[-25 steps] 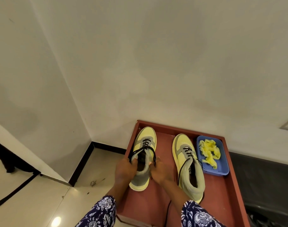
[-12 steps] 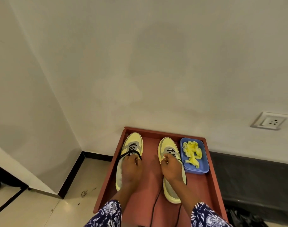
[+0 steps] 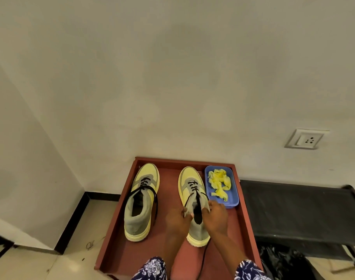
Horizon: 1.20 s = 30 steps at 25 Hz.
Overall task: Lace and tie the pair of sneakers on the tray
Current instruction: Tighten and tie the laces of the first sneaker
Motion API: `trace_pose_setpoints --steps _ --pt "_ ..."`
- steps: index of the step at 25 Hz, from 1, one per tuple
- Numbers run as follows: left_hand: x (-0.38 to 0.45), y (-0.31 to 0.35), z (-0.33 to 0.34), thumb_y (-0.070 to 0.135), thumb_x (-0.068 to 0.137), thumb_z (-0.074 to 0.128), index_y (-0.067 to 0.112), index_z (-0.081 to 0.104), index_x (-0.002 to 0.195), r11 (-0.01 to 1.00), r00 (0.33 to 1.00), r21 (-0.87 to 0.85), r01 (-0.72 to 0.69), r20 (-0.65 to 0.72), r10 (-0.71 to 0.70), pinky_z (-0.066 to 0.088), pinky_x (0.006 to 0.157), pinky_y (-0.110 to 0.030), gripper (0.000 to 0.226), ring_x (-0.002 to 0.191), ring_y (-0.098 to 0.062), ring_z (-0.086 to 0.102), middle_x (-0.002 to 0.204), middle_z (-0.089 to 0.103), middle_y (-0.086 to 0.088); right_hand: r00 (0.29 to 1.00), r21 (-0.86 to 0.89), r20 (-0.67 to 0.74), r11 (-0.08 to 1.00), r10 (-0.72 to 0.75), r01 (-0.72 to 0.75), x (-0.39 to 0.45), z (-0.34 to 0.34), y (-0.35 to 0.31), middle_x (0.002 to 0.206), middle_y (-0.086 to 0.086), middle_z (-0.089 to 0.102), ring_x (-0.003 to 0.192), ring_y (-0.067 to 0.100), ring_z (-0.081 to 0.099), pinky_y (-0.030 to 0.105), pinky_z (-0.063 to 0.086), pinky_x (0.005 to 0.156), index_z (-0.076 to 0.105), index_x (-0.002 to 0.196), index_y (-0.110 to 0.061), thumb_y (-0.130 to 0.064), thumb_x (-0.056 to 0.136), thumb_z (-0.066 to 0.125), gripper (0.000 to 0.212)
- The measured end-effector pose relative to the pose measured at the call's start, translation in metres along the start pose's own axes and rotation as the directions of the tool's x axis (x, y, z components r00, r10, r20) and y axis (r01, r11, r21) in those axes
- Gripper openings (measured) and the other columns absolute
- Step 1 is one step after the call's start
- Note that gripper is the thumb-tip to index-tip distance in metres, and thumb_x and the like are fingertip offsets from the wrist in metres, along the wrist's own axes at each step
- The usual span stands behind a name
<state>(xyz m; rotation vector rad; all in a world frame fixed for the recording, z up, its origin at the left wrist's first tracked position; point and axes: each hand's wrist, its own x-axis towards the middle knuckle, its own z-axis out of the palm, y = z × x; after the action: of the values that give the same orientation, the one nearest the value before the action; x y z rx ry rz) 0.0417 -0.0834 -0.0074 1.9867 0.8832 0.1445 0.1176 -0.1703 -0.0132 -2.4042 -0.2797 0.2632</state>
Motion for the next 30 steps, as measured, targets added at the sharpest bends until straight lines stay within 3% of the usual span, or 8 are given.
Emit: trace_pose_setpoints --steps 3,5,7,10,14,20,26,30 --pt "-0.004 0.007 0.009 0.025 0.083 0.065 0.026 0.054 0.092 0.998 0.997 -0.011 0.064 0.049 -0.064 0.036 0.078 -0.018 0.014 0.087 -0.011 0.052 0.075 0.049 0.011 0.999 -0.032 0.039 0.999 0.004 -0.003 -0.004 0.001 0.005 0.103 0.017 0.065 0.104 0.031 0.056 0.030 0.042 0.082 0.063 0.101 -0.001 -0.013 0.085 0.056 0.021" --pt "-0.004 0.008 0.013 0.022 0.082 0.066 0.032 0.042 0.071 0.997 0.996 0.015 0.080 0.043 -0.080 0.036 0.074 -0.018 0.028 0.074 -0.007 0.050 0.069 0.042 0.016 0.999 -0.063 0.054 0.998 -0.002 0.005 -0.005 0.002 0.007 0.107 0.017 0.064 0.106 0.030 0.056 0.029 0.042 0.084 0.063 0.105 -0.003 -0.012 0.086 0.054 0.023" --pt "-0.007 0.011 0.013 0.016 0.081 0.065 0.034 0.034 0.063 0.992 0.992 -0.008 0.124 0.022 -0.124 0.034 0.066 -0.016 0.040 0.069 -0.004 0.047 0.067 0.040 0.017 0.998 -0.065 0.070 0.998 -0.002 0.007 -0.007 0.002 0.008 0.114 0.016 0.063 0.111 0.028 0.055 0.028 0.042 0.089 0.061 0.116 -0.005 -0.011 0.087 0.053 0.031" --pt "-0.010 0.013 0.010 0.009 0.077 0.065 0.031 0.038 0.059 0.972 0.977 -0.092 0.214 0.004 -0.215 0.034 0.071 -0.019 0.039 0.082 -0.012 0.050 0.064 0.043 0.015 0.995 -0.051 0.100 0.998 0.029 -0.024 -0.012 0.003 0.008 0.123 0.012 0.061 0.117 0.025 0.054 0.026 0.040 0.094 0.056 0.126 -0.009 -0.013 0.088 0.053 0.038" --pt "-0.018 0.014 0.004 0.007 0.076 0.065 0.029 0.039 0.054 0.956 0.963 -0.130 0.262 -0.030 -0.268 0.035 0.070 -0.021 0.040 0.078 -0.014 0.049 0.060 0.044 0.012 0.992 -0.031 0.116 0.999 0.043 -0.040 -0.023 0.006 0.005 0.127 0.010 0.059 0.118 0.024 0.054 0.025 0.040 0.096 0.056 0.127 -0.012 -0.014 0.088 0.053 0.039" --pt "-0.031 0.001 -0.004 0.010 0.073 0.069 0.028 0.046 0.054 0.938 0.950 -0.192 0.288 -0.064 -0.305 0.047 0.073 -0.029 0.035 0.076 -0.020 0.059 0.063 0.056 0.004 0.994 -0.024 0.104 1.000 0.014 -0.012 -0.047 0.017 -0.001 0.128 0.009 0.057 0.117 0.021 0.054 0.024 0.039 0.098 0.056 0.127 -0.010 -0.015 0.089 0.053 0.038" --pt "-0.043 -0.015 -0.008 0.004 0.074 0.065 0.022 0.044 0.055 0.951 0.953 -0.154 0.267 -0.108 -0.284 0.038 0.065 -0.026 0.034 0.071 -0.021 0.052 0.058 0.048 0.008 0.995 -0.033 0.093 0.999 -0.027 0.030 -0.069 0.022 -0.007 0.125 0.012 0.055 0.114 0.024 0.053 0.023 0.038 0.099 0.057 0.124 -0.009 -0.011 0.089 0.051 0.036" --pt "-0.045 -0.022 -0.009 0.008 0.075 0.065 0.014 0.054 0.074 0.957 0.956 -0.118 0.264 -0.099 -0.276 0.043 0.072 -0.028 0.012 0.086 -0.026 0.062 0.080 0.061 -0.005 0.996 -0.003 0.092 1.000 -0.010 0.010 -0.078 0.024 -0.008 0.123 0.010 0.056 0.114 0.022 0.053 0.021 0.037 0.098 0.055 0.127 -0.010 -0.012 0.089 0.051 0.038"
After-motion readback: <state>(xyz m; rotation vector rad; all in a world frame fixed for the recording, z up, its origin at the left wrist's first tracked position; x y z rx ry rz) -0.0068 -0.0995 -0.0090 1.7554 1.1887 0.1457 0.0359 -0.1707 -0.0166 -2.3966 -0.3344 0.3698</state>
